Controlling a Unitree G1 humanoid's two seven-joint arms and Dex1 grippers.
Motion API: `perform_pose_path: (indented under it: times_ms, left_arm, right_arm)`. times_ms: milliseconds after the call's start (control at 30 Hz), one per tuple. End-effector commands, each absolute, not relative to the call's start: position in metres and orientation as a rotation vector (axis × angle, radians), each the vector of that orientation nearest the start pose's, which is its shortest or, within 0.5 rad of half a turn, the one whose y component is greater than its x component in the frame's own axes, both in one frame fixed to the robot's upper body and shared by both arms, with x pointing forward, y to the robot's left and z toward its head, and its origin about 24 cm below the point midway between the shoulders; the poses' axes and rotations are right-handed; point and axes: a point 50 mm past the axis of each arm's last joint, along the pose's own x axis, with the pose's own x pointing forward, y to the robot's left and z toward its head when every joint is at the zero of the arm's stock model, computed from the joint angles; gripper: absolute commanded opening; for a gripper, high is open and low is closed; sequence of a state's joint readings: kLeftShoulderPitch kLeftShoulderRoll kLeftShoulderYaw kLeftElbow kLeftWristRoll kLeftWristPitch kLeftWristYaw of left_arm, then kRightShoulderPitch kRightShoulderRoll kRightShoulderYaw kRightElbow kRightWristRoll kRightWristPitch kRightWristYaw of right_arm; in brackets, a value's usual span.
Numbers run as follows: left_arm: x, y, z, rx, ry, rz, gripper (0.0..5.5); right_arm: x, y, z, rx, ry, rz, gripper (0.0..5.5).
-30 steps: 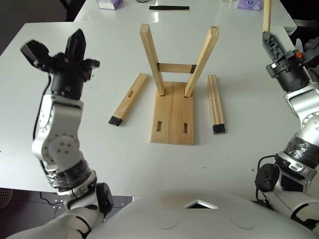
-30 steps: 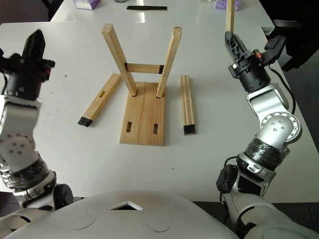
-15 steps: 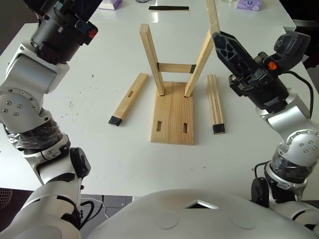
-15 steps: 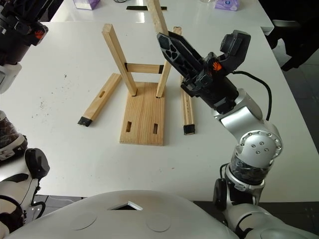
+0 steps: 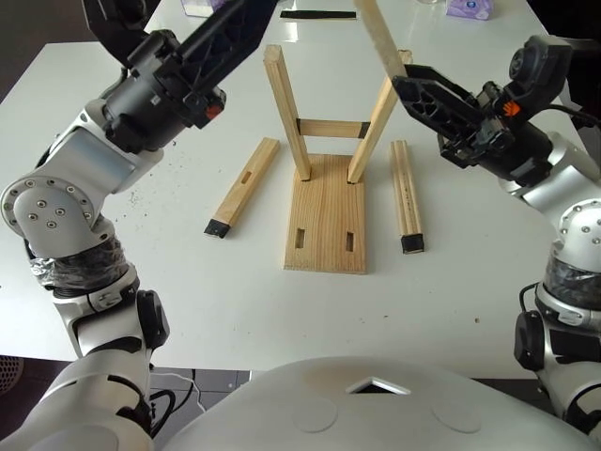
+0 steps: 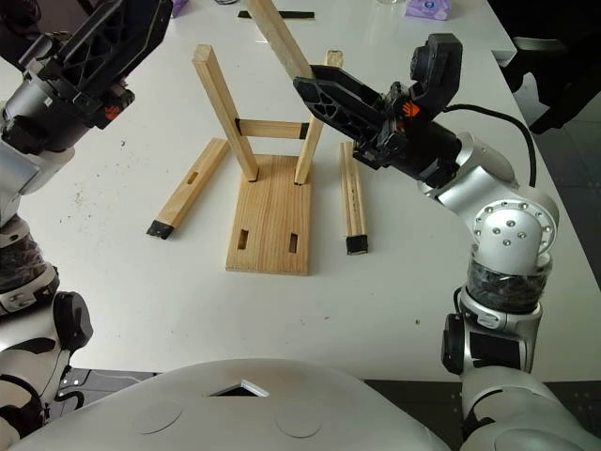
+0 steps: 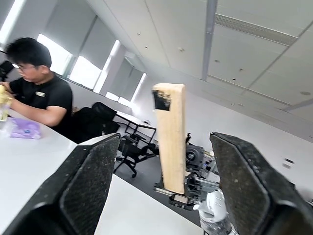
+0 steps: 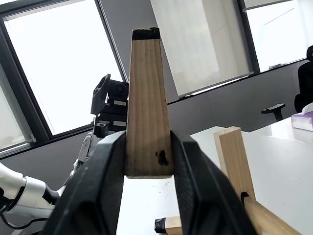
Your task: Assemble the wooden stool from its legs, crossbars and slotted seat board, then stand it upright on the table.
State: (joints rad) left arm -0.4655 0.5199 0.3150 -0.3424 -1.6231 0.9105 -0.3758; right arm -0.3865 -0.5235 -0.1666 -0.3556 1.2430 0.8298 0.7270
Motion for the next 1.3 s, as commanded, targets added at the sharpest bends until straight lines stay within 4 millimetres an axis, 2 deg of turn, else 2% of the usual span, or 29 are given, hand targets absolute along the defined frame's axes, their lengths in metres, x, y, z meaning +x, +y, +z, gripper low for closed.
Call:
perform_pose_path:
  times_ms: [33,267,567,700,1000,1133,1233,1267,1300]
  left_arm:
    - [0.236,0.157,0.244,-0.679,-0.089,-1.293,3.39]
    - [0.236,0.154,0.241,-0.685,-0.069,-1.305,3.39]
    - [0.233,0.146,0.236,-0.682,-0.061,-1.318,3.39]
    - [0.232,0.146,0.234,-0.683,-0.062,-1.310,2.90]
    - [0.233,0.149,0.242,-0.668,-0.112,-1.309,1.37]
    - [0.235,0.154,0.242,-0.639,-0.131,-1.280,1.33]
    - [0.243,0.167,0.239,-0.588,-0.157,-1.186,1.33]
    - [0.244,0.171,0.238,-0.566,-0.167,-1.163,1.33]
    - [0.245,0.177,0.238,-0.524,-0.177,-1.137,1.33]
  right_arm:
    - [0.243,-0.148,0.202,0.433,0.007,1.395,1.30]
    - [0.239,-0.149,0.196,0.420,0.057,1.455,1.30]
    - [0.229,-0.145,0.197,0.508,0.081,1.507,1.30]
    - [0.228,-0.144,0.196,0.533,0.088,1.501,1.30]
    - [0.226,-0.144,0.188,0.539,0.141,1.487,1.30]
    - [0.231,-0.146,0.184,0.542,0.145,1.436,1.30]
    - [0.239,-0.146,0.179,0.490,0.120,1.376,1.30]
    - [0.240,-0.146,0.177,0.471,0.104,1.372,1.67]
    - [0.241,-0.146,0.174,0.456,0.097,1.361,1.74]
